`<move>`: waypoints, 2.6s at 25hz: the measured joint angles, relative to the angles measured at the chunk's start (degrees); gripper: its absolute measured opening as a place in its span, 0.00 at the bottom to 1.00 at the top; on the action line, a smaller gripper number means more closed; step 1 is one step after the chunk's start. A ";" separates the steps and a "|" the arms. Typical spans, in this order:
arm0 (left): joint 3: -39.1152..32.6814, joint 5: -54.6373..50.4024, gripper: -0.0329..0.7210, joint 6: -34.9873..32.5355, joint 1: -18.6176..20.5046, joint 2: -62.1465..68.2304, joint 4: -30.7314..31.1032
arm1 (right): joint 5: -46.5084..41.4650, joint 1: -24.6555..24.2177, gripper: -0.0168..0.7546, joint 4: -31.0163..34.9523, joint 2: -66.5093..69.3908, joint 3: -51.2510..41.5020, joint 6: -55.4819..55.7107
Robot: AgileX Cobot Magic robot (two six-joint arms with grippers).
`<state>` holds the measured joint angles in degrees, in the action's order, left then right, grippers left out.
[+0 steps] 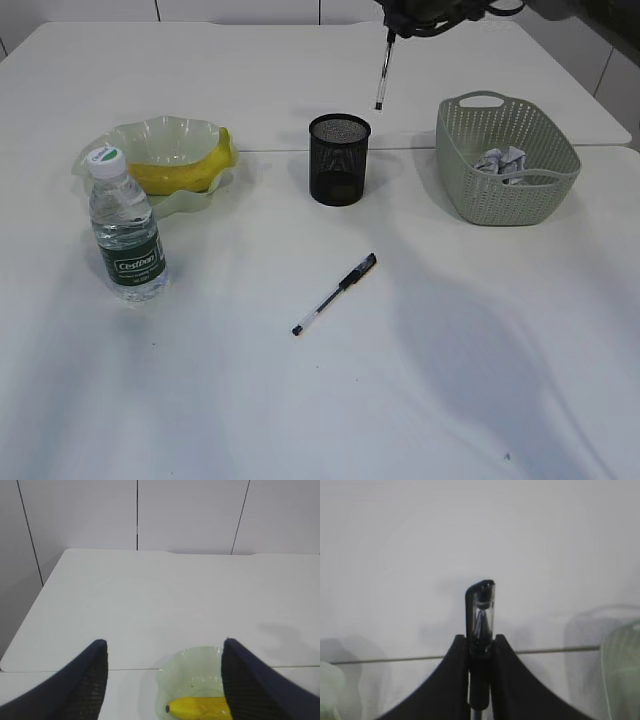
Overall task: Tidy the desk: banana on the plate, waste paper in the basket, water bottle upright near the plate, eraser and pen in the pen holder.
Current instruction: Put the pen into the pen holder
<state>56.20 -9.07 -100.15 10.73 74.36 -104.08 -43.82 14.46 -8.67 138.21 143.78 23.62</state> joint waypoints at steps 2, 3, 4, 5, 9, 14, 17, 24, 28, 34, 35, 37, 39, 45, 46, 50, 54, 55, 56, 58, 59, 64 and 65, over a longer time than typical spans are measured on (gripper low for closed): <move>0.00 0.00 0.70 0.00 0.00 0.00 0.00 | 3.06 0.00 0.12 -0.54 0.23 0.00 0.00; 0.00 0.00 0.70 0.00 0.00 0.00 0.00 | 4.29 0.00 0.12 -0.82 0.46 0.00 0.00; 0.00 0.00 0.70 0.00 0.00 0.00 0.00 | 5.55 0.00 0.12 -0.82 0.84 0.09 0.00; 0.00 0.00 0.70 0.00 0.00 0.00 0.00 | 6.39 0.00 0.12 -0.66 1.31 0.09 0.00; 0.00 0.24 0.69 0.00 0.00 0.00 0.00 | 8.14 0.00 0.12 1.63 3.63 0.09 0.00; 0.00 0.89 0.67 0.00 0.00 0.00 0.00 | 9.90 0.00 0.12 3.44 4.86 0.09 0.00; 0.00 0.92 0.67 0.00 0.00 0.00 0.00 | 11.11 0.00 0.12 4.67 5.11 0.09 0.00; 0.00 1.02 0.67 0.00 0.00 0.00 0.00 | 11.54 0.00 0.12 7.56 8.33 0.22 0.00; 0.00 1.02 0.67 0.00 0.00 0.00 0.00 | 11.84 0.32 0.12 7.93 8.74 0.12 -0.52; 0.00 1.14 0.65 0.00 0.00 0.00 0.00 | 12.28 1.16 0.12 7.93 8.74 0.12 -2.41; 0.00 1.25 0.65 0.00 0.00 0.00 0.00 | 12.28 1.41 0.12 7.97 8.74 0.12 -2.55; 0.00 1.25 0.65 0.00 0.00 0.00 0.00 | 12.28 1.78 0.12 7.97 8.74 0.12 -2.85; 0.00 1.25 0.65 0.00 0.00 0.00 0.00 | 12.28 2.16 0.12 8.06 8.74 0.12 -3.64; 0.00 1.47 0.65 0.00 0.00 0.00 0.00 | 11.21 2.28 0.12 8.06 8.74 0.12 -4.04; 0.00 1.47 0.65 0.00 0.00 0.00 0.00 | 11.07 2.28 0.12 8.06 8.74 0.12 -4.04; 0.00 1.59 0.65 0.00 0.00 0.00 0.00 | 10.71 2.28 0.12 8.06 8.74 0.12 -4.04; 0.00 1.71 0.64 0.00 0.00 0.00 0.00 | 10.46 2.28 0.13 8.06 8.74 0.12 -4.08; 0.00 1.71 0.64 0.00 0.00 0.00 0.00 | 10.46 2.28 0.13 8.06 8.74 0.12 -4.08; 0.00 1.71 0.64 0.00 0.00 0.00 0.00 | 10.43 2.28 0.13 8.06 8.74 0.12 -4.08; 0.00 1.71 0.64 0.00 0.00 0.00 0.00 | 10.34 2.28 0.13 7.94 8.74 0.12 -4.08; 0.00 1.71 0.64 0.00 0.00 0.00 0.00 | 10.34 2.28 0.13 7.84 8.74 0.12 -4.08; 0.00 1.71 0.63 0.00 0.00 0.00 0.00 | 10.21 2.28 0.14 7.43 8.74 0.12 -4.17; 0.00 1.71 0.63 0.00 0.00 0.00 0.00 | 10.21 2.28 0.15 7.43 8.74 0.12 -4.17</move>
<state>56.20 -7.36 -100.15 10.73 74.36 -104.08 -33.61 16.74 -1.24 146.96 143.90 19.45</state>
